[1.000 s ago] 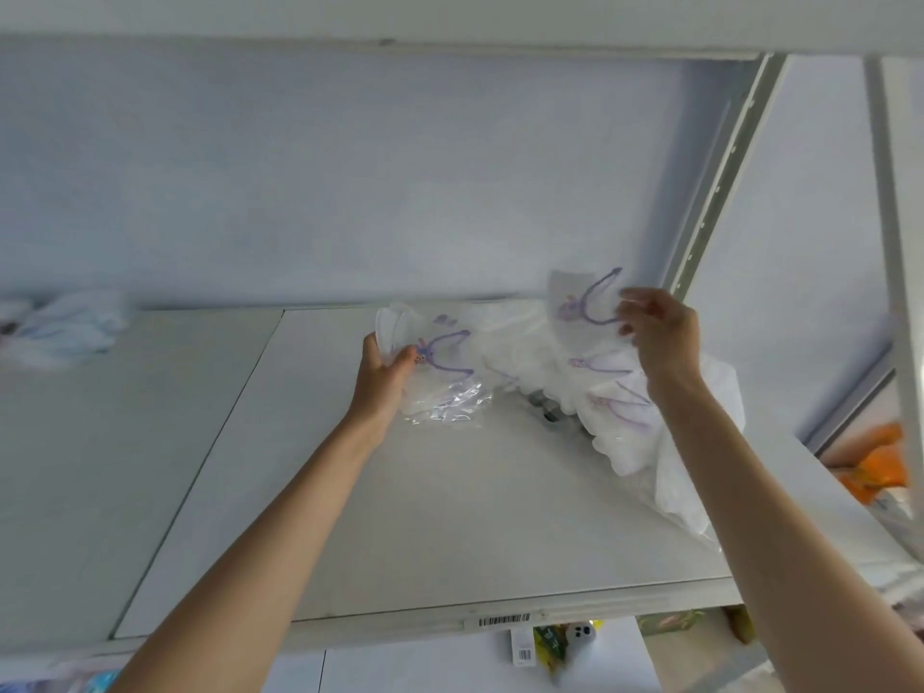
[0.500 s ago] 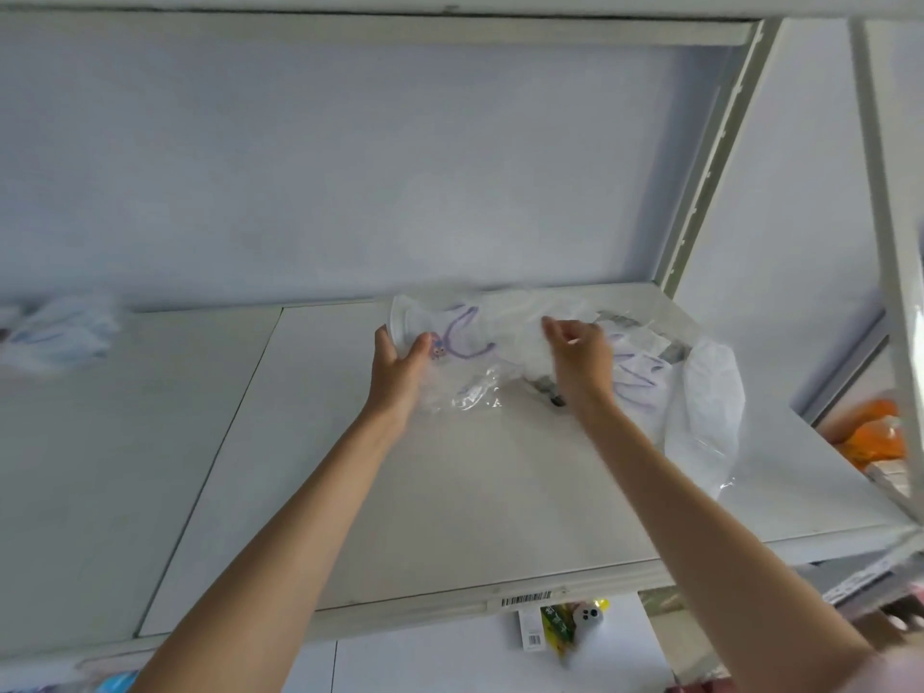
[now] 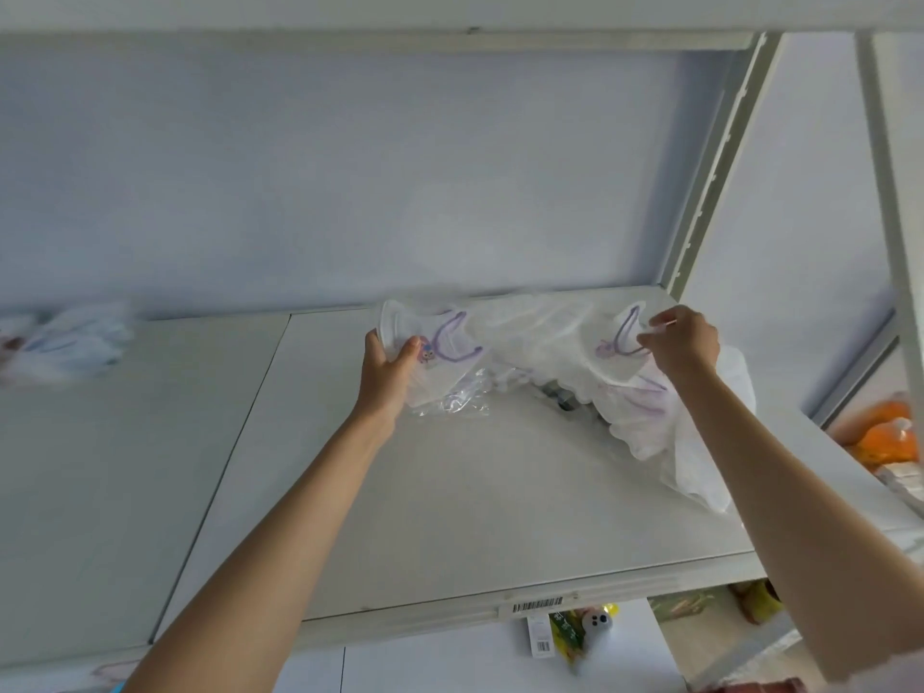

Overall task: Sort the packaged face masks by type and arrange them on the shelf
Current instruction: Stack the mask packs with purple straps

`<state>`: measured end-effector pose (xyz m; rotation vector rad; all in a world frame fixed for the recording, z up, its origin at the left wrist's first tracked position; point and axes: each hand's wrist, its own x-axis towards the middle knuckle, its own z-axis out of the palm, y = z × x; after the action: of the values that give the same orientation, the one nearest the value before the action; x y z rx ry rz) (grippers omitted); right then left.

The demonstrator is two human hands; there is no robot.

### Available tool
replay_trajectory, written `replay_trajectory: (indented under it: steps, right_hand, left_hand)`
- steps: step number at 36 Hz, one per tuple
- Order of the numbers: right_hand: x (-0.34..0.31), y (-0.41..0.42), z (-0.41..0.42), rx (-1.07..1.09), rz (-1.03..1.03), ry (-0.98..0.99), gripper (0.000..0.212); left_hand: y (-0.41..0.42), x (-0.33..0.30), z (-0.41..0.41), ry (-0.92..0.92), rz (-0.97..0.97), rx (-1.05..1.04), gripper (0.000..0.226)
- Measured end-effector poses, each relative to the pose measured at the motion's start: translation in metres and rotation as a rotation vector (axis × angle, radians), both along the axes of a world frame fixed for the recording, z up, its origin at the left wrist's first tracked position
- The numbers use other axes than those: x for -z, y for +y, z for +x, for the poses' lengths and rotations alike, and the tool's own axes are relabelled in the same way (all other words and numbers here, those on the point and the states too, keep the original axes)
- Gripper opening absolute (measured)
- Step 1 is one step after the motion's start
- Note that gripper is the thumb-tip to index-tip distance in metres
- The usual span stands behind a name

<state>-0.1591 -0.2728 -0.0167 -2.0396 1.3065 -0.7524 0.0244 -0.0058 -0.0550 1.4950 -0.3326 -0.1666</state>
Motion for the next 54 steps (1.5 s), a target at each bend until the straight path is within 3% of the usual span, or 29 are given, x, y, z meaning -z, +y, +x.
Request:
replay_trajectory:
  steps: [5, 8, 11, 16, 23, 28, 30, 32, 35, 37, 42, 45, 51, 54]
  right_hand:
    - [-0.023, 0.038, 0.009, -0.118, 0.100, -0.525, 0.014]
    - [-0.031, 0.080, 0.029, -0.347, 0.349, -0.720, 0.013]
    - [-0.017, 0.114, 0.058, -0.431, 0.420, -0.550, 0.023]
    - [0.007, 0.146, 0.083, -0.362, 0.349, -0.350, 0.014]
    - [0.018, 0.171, 0.093, -0.384, 0.287, -0.288, 0.027]
    - [0.010, 0.129, 0.076, -0.316, 0.143, -0.248, 0.034]
    - [0.009, 0.095, 0.056, -0.212, -0.055, -0.119, 0.035]
    - [0.011, 0.060, 0.030, -0.103, -0.226, 0.152, 0.043]
    - [0.014, 0.021, -0.004, -0.016, -0.222, 0.604, 0.069]
    - [0.016, 0.008, -0.015, -0.016, -0.147, 0.741, 0.080]
    - [0.020, 0.004, -0.015, -0.035, -0.122, 0.743, 0.085]
    - [0.020, 0.005, -0.010, -0.031, -0.098, 0.681, 0.086]
    - [0.020, 0.000, -0.015, -0.031, -0.055, 0.697, 0.111]
    - [0.022, -0.004, -0.014, -0.032, -0.035, 0.692, 0.110]
  left_hand:
    - [0.000, -0.001, -0.001, -0.005, 0.004, -0.006, 0.021]
    - [-0.001, -0.002, -0.003, 0.008, -0.024, 0.008, 0.021]
    - [0.000, -0.004, -0.006, 0.027, -0.035, 0.030, 0.020]
    - [0.004, -0.002, -0.003, 0.070, -0.091, 0.048, 0.014]
    - [0.014, 0.005, -0.005, -0.025, -0.025, 0.111, 0.039]
    - [0.022, 0.002, 0.004, -0.038, -0.016, 0.079, 0.053]
    - [0.025, 0.003, 0.010, -0.050, 0.004, 0.063, 0.056]
    - [0.027, 0.004, 0.014, -0.043, 0.016, 0.038, 0.051]
    - [0.028, 0.006, 0.017, -0.033, 0.003, 0.032, 0.057]
    - [0.026, 0.007, 0.018, -0.026, -0.001, 0.032, 0.055]
    - [0.017, 0.008, 0.016, -0.049, -0.001, 0.067, 0.037]
    - [0.015, 0.005, 0.015, -0.055, -0.017, 0.087, 0.041]
    - [0.016, 0.001, 0.017, -0.046, -0.036, 0.116, 0.056]
    - [0.018, 0.003, 0.016, -0.052, -0.035, 0.119, 0.048]
